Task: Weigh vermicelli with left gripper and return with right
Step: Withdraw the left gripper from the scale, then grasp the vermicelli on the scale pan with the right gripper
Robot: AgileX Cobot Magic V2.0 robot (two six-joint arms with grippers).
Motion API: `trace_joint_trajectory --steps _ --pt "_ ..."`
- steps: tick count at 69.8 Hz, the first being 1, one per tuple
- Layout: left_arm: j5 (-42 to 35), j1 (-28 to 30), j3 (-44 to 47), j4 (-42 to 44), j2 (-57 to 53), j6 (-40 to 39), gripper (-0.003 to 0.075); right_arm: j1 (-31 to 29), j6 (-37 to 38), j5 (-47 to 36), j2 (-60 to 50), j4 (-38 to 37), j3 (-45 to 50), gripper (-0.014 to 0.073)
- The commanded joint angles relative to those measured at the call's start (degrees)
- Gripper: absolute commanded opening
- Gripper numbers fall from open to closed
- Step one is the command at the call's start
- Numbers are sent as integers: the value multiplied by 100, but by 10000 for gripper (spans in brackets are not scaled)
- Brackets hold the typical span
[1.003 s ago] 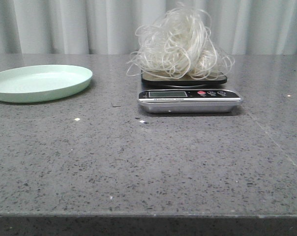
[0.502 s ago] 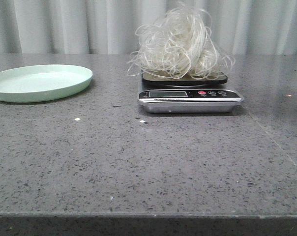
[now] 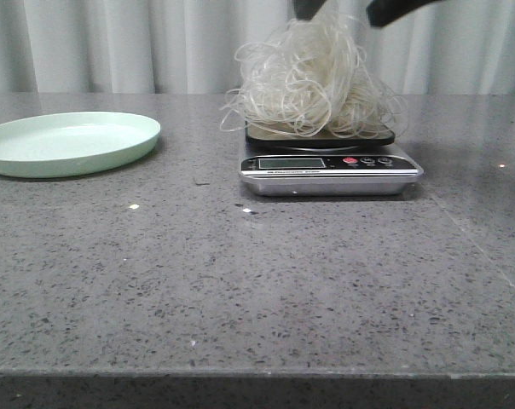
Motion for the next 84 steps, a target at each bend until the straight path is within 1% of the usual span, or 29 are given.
trace_joint_trajectory --steps 1,20,24,28,34,35,38,40,43,48,52,61,75,84 --pt "-479 10 -150 -35 23 5 136 4 -53 -339 30 193 -208 617" --pt "-479 10 -150 -35 23 5 136 4 -53 -227 511 213 -208 613" --pt "-479 10 -150 -35 23 5 136 4 -53 -227 564 213 -208 600" --pt "-479 10 -150 -35 23 5 136 4 -53 -233 581 213 -208 568" --pt "-468 10 -150 -35 23 5 136 4 -53 -233 581 213 -208 463" --pt "-460 10 -150 -35 23 5 136 4 -53 -233 581 213 -208 429" --pt "-460 10 -150 -35 23 5 136 4 -53 -233 574 213 -208 369" --pt "-460 10 -150 -35 23 5 136 4 -53 -233 574 213 -208 307" --pt "-460 10 -150 -35 23 5 136 4 -53 -233 574 213 -208 236" --pt "-460 10 -150 -35 23 5 136 4 -53 -233 569 213 -208 141" --pt "-446 10 -150 -35 23 5 136 4 -53 -220 563 213 -208 157" --pt "-433 10 -150 -35 23 5 136 -1 -53 -163 462 207 -208 151" --pt "-431 10 -150 -35 23 5 136 -7 -60 -114 -5 31 -208 151" --pt "-431 10 -150 -35 23 5 136 -7 -72 -226 -392 -67 -225 151"
